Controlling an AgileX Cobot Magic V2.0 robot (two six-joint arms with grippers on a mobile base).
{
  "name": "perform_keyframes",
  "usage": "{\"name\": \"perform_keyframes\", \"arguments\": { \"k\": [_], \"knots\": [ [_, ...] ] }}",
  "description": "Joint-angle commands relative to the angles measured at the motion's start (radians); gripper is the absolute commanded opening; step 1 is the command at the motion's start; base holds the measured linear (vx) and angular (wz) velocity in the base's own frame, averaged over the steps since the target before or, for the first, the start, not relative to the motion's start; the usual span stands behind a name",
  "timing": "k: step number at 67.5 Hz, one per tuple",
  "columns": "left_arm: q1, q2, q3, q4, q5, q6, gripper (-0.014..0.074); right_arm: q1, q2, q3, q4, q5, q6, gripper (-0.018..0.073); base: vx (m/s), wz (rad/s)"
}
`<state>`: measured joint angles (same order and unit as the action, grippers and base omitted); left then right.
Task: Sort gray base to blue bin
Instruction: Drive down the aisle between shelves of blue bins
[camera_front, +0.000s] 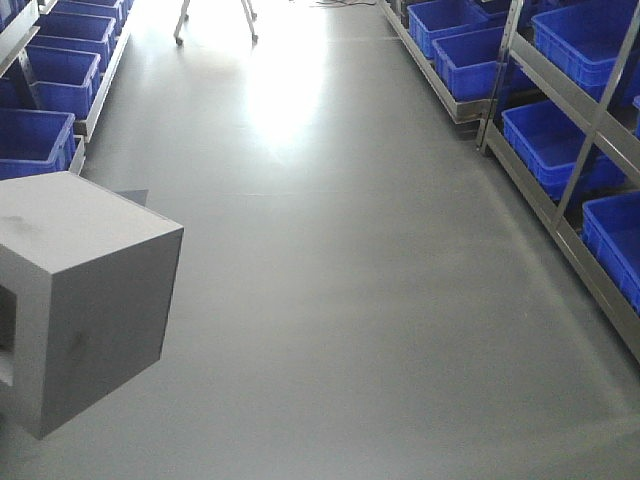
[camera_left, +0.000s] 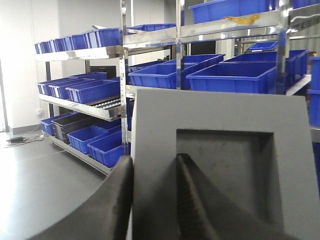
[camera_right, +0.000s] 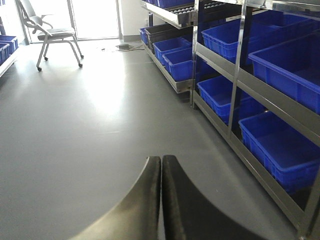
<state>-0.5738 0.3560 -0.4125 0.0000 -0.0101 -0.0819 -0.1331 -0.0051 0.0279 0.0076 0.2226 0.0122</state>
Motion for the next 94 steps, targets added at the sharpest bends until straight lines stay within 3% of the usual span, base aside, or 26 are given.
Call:
{"name": "perform_keyframes", "arguments": {
  "k": [1,94],
  "knots": [
    [-0.001,0.006,-0.028,-0.01,-0.111,-0.012,0.0004,-0.006,0.018,0.002,-0.008,-0.075,-0.012,-0.0005,0.44,0.01],
    [-0.001,0.006,-0.028,-0.01,-0.111,-0.012,0.0004,-0.006,0.018,0.002,-0.008,-0.075,-0.012,-0.0005,0.43,0.06]
  ]
}}
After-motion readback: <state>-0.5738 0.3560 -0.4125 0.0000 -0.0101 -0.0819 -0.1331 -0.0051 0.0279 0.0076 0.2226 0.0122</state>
